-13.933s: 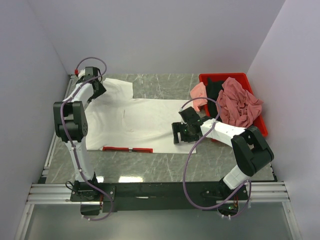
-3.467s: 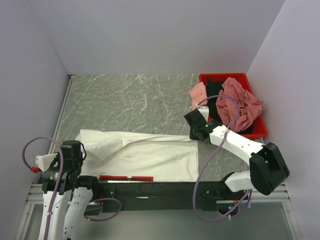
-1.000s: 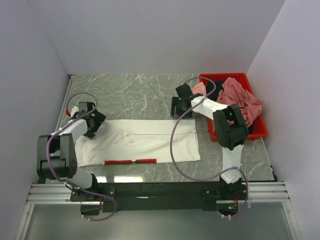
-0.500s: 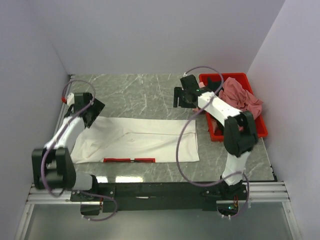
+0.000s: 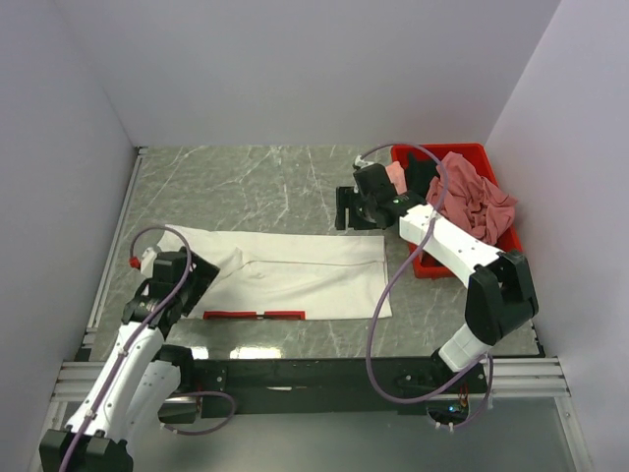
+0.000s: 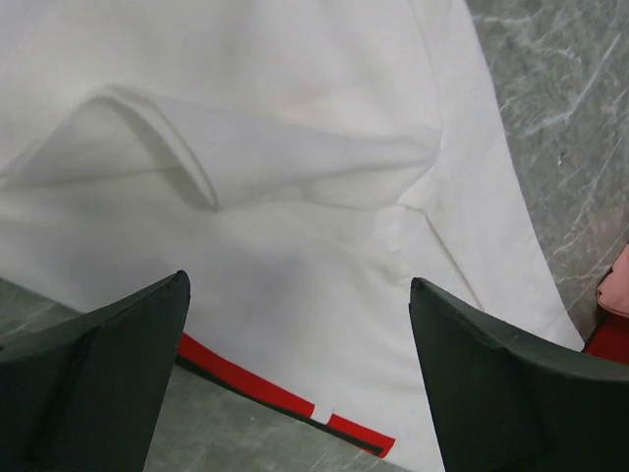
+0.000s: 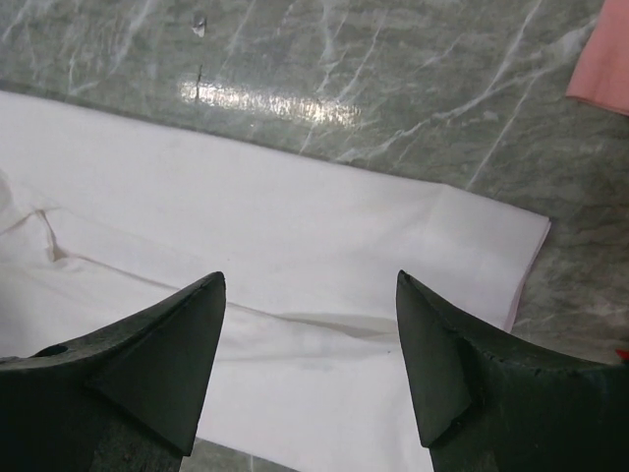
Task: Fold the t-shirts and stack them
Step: Fold the tshirt
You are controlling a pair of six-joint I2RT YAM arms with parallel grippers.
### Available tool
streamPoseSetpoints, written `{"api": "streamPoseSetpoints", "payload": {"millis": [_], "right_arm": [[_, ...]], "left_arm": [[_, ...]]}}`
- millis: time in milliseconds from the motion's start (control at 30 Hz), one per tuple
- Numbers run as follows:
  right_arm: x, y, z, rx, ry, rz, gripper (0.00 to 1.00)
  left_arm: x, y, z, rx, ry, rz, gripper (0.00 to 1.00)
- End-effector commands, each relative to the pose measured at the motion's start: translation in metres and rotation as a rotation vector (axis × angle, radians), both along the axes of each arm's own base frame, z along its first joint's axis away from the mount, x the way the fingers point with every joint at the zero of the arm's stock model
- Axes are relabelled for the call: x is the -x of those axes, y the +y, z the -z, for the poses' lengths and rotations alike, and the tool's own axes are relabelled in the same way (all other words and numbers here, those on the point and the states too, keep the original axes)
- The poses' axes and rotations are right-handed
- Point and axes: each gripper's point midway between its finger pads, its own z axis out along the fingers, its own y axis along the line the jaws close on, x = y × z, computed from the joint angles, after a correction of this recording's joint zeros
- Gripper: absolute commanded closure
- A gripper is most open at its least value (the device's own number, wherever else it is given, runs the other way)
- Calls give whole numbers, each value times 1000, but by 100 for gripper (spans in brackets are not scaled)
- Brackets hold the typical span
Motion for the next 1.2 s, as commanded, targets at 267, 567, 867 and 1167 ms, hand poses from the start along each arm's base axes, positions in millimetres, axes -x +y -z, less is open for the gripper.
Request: {"api": "streamPoseSetpoints", "payload": {"millis": [267,567,867,1167], "right_arm": [[19,-1,-9,-29,-15,-8,23],[27,-12,6,18,16,15,23],[26,-15,10,37,22,24,23],[25,-21,12,59,17,42,23]], "left_arm": [[-2,11,29,-41,69,-79,9],[-24,7,33,-50,70,-60,33],[-29,20,26,-115,48,-100,36],[-42,11,33,-121,83,-27,59]]}}
